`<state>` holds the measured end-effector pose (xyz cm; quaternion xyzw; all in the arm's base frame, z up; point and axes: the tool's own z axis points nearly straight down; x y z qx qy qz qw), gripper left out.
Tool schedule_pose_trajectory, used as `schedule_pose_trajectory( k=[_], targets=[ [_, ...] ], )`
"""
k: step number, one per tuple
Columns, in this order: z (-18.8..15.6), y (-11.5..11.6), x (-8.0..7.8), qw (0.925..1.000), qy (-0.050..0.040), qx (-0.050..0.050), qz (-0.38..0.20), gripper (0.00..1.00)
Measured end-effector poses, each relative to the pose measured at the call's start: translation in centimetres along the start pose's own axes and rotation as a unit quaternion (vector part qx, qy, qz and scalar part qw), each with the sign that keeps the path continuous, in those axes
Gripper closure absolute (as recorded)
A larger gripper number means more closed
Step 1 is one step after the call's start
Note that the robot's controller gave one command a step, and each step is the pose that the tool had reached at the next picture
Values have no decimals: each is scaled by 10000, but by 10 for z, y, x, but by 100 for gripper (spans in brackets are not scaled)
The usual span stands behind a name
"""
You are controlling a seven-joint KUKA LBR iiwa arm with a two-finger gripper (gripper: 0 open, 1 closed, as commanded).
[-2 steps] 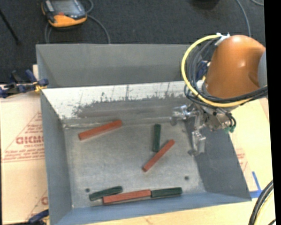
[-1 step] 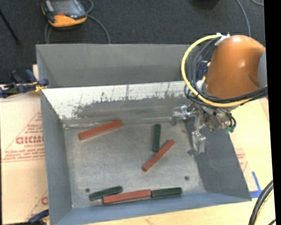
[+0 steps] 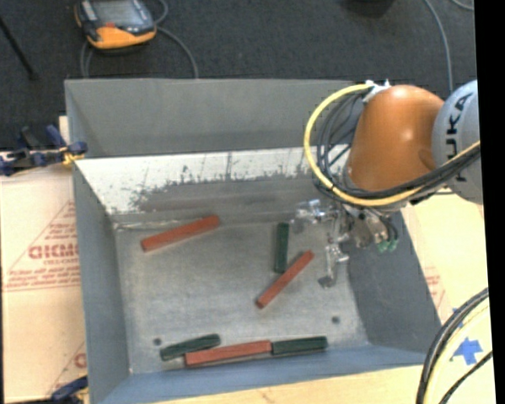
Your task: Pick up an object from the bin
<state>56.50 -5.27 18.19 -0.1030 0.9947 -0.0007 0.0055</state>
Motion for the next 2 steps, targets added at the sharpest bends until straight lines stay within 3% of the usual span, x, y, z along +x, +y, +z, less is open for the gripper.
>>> schedule_pose_trajectory(
  k=[1, 2],
  targets=[
    [69, 16, -8, 9987, 10, -6, 506, 0],
    [106, 26, 12, 9978, -52, 2, 655, 100]
  ],
)
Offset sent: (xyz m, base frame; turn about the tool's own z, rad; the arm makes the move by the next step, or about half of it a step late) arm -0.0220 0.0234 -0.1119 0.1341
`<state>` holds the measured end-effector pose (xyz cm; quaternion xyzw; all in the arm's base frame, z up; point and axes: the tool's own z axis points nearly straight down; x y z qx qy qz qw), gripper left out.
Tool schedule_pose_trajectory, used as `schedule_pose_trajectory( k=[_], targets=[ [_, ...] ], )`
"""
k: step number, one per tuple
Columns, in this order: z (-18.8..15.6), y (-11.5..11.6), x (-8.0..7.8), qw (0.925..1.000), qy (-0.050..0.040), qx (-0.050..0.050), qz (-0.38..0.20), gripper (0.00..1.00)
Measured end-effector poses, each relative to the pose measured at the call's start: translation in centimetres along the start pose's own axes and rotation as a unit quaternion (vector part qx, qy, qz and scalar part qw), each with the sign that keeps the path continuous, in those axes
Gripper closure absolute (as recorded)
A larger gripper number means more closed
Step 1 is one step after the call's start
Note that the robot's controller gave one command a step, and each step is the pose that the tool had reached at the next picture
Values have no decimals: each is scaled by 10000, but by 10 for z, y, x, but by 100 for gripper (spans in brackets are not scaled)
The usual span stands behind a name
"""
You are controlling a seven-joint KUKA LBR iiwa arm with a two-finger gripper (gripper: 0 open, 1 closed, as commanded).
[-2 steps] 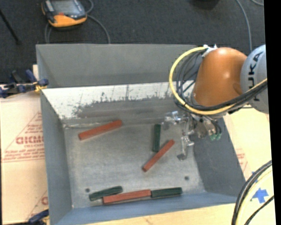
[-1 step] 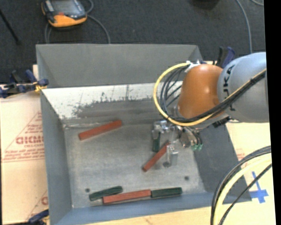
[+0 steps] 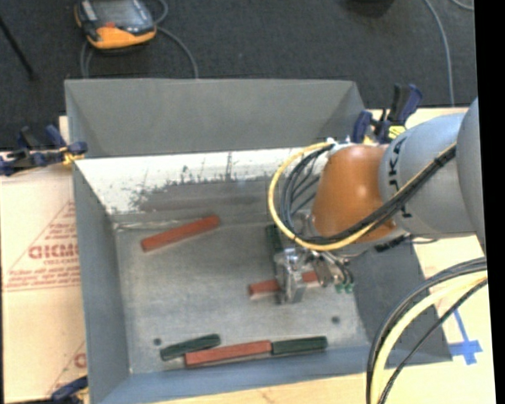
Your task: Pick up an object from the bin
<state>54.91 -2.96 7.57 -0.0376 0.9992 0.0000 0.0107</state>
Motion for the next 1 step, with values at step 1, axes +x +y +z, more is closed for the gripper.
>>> schedule_pose_trajectory(
  k=[1],
  targets=[
    [4, 0, 5, 10000, 77, -4, -8, 0]
  ],
)
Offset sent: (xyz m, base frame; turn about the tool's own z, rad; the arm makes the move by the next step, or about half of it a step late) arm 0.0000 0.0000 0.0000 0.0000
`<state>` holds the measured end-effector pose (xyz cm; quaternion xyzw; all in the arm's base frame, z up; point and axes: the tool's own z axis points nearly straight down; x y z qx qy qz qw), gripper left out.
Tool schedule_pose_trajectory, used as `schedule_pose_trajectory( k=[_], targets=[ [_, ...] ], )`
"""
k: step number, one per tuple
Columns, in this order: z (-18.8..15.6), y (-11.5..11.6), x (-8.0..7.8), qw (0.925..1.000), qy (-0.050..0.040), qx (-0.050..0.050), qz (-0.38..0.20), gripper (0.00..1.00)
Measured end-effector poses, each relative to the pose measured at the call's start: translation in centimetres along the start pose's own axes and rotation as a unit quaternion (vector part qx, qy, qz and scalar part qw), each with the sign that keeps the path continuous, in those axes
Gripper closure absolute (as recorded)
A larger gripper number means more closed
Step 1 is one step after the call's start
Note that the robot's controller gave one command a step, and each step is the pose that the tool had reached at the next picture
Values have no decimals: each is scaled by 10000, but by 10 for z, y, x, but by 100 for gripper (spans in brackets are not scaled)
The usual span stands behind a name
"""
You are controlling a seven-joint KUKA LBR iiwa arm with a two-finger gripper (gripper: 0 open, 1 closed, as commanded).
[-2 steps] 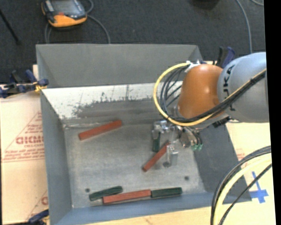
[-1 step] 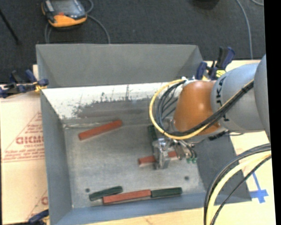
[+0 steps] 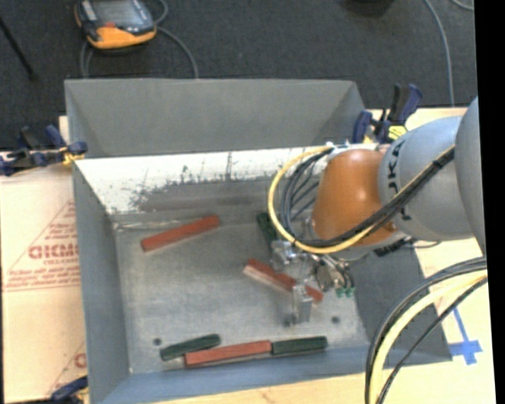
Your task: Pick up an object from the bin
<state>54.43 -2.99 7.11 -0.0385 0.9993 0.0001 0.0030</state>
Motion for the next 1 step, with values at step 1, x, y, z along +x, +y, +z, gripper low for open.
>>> schedule_pose_trajectory(
  k=[1],
  targets=[
    [-2, 0, -2, 10000, -22, 5, -5, 100]
  ],
)
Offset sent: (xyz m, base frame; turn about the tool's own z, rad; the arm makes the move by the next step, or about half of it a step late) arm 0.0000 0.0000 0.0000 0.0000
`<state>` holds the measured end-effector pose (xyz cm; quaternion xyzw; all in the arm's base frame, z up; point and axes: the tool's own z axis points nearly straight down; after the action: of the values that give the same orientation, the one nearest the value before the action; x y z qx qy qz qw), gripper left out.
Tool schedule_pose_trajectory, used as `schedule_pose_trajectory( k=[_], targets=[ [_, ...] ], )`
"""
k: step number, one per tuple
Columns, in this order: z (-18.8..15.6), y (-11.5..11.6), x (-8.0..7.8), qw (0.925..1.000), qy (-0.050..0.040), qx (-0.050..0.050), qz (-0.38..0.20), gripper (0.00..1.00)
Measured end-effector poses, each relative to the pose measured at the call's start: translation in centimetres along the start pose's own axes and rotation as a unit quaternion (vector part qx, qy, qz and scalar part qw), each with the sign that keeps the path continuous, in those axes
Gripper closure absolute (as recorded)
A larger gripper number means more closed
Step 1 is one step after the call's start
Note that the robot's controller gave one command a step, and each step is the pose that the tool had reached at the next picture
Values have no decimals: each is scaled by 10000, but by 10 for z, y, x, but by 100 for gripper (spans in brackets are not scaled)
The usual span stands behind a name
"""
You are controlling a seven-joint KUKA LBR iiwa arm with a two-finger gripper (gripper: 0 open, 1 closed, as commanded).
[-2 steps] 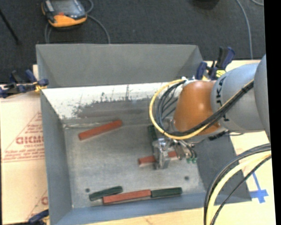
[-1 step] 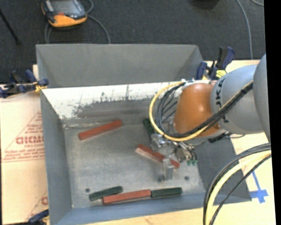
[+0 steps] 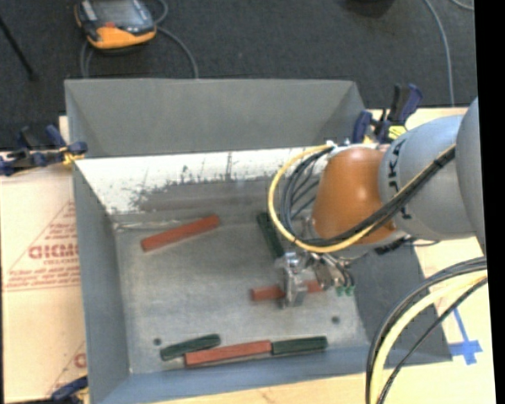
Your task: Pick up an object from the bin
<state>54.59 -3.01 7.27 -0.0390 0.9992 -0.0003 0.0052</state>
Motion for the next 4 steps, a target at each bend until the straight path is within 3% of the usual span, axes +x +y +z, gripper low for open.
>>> schedule_pose_trajectory(
  k=[1, 2, 3, 4],
  targets=[
    [0, 0, 0, 10000, 0, 0, -2, 100],
    [-56, -5, 8, 10000, 62, -1, 10, 100],
    [-80, -6, 0, 9999, 86, -2, -55, 100],
    [-51, 5, 2, 9975, -24, 9, -702, 100]
  ],
)
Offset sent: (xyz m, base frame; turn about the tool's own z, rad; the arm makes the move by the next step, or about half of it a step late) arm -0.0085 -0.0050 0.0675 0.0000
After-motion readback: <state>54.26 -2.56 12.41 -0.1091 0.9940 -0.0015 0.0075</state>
